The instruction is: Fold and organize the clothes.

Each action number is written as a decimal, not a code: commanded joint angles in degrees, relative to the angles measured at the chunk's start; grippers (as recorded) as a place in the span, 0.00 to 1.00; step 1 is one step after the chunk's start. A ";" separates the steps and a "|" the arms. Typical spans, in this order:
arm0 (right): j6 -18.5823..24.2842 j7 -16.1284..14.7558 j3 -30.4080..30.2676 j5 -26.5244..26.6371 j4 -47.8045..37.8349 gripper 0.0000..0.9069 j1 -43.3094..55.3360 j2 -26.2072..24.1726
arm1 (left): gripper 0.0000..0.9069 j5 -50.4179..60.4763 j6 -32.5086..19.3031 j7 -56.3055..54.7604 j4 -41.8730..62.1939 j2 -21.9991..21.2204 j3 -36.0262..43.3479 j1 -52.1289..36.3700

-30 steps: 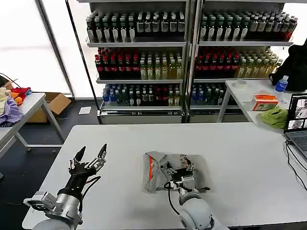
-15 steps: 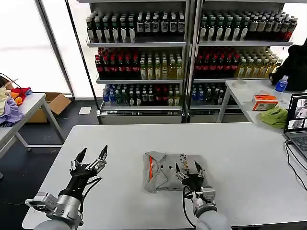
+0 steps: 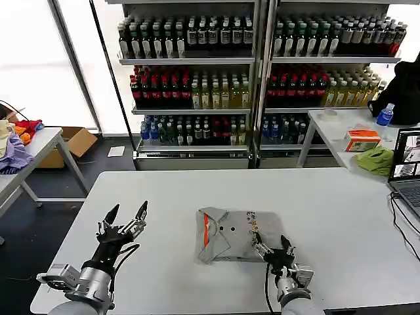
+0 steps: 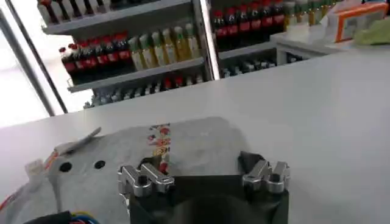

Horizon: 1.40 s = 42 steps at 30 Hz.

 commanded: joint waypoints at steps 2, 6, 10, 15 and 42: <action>4.98 -2.66 3.01 -1.20 6.06 1.00 -2.43 -0.20 | 1.00 -0.03 0.08 -0.06 -0.73 0.18 -0.25 0.36; 6.14 -6.23 6.27 -3.96 12.01 1.00 -5.39 -1.66 | 1.00 0.02 0.04 -0.06 -1.12 0.16 -0.53 0.99; 9.70 -12.00 12.45 -9.05 13.44 1.00 -10.24 -4.78 | 1.00 1.21 -0.53 0.26 -1.52 -0.13 -0.59 2.13; 19.55 -16.68 21.72 -5.24 12.61 1.00 -18.56 -8.47 | 1.00 5.01 -1.68 1.38 -2.32 -0.76 -1.92 3.94; 21.83 -21.30 27.95 1.58 5.17 1.00 -19.57 -6.62 | 1.00 10.43 -4.62 4.52 -1.65 -2.64 -3.37 9.72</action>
